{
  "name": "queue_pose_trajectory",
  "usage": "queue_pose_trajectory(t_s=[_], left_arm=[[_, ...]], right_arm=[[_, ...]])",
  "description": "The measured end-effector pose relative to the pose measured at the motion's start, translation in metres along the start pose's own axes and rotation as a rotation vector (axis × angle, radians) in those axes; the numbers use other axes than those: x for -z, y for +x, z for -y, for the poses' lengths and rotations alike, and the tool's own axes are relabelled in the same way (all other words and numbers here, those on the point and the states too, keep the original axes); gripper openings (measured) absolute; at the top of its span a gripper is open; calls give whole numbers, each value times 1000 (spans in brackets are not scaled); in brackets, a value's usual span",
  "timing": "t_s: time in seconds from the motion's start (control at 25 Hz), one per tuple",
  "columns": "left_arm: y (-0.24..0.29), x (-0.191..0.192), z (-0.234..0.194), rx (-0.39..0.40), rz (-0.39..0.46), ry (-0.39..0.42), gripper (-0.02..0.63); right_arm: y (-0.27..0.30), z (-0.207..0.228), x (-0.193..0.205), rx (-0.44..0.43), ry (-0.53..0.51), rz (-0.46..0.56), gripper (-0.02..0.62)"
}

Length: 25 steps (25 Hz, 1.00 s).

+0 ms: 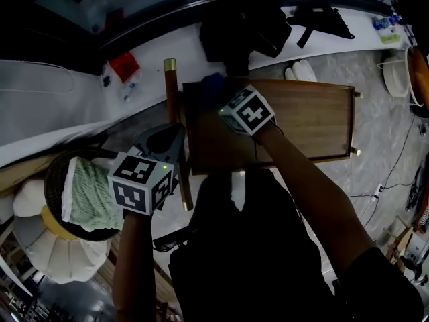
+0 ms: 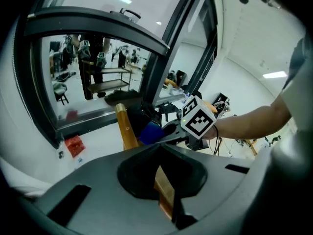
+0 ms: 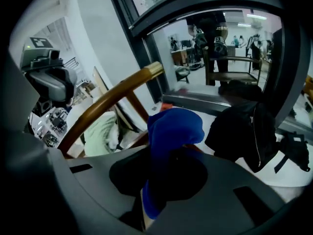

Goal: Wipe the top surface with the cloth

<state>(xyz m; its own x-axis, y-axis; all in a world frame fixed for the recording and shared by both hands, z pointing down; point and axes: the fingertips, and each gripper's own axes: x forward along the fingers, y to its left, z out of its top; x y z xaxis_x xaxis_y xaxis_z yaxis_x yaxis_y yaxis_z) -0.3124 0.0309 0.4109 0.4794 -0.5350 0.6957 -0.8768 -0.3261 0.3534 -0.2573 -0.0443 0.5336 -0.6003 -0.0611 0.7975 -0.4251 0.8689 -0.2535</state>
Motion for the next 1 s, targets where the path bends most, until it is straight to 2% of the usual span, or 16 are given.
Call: queue_pose_trajectory(t_s=[0.12,0.24,0.4,0.64,1.0], left_arm=[[16,-23,-6,7,6,20,9],[30,-33,-9,10,-1,33,9],[40,-36,-9,21,-15,47,9],[39,-22,-3,41,-47,34,9],[20,23,26,101,-138,58,9]], right_arm=[[12,19,-14,10,-35,-14,63],[26,22,-6,10,-106,-69,63],[30,26,0,2,-112,-74,63],[30,11,11,-56,-88,-88,63],[13,-52,79,-130,-103,-134,63]])
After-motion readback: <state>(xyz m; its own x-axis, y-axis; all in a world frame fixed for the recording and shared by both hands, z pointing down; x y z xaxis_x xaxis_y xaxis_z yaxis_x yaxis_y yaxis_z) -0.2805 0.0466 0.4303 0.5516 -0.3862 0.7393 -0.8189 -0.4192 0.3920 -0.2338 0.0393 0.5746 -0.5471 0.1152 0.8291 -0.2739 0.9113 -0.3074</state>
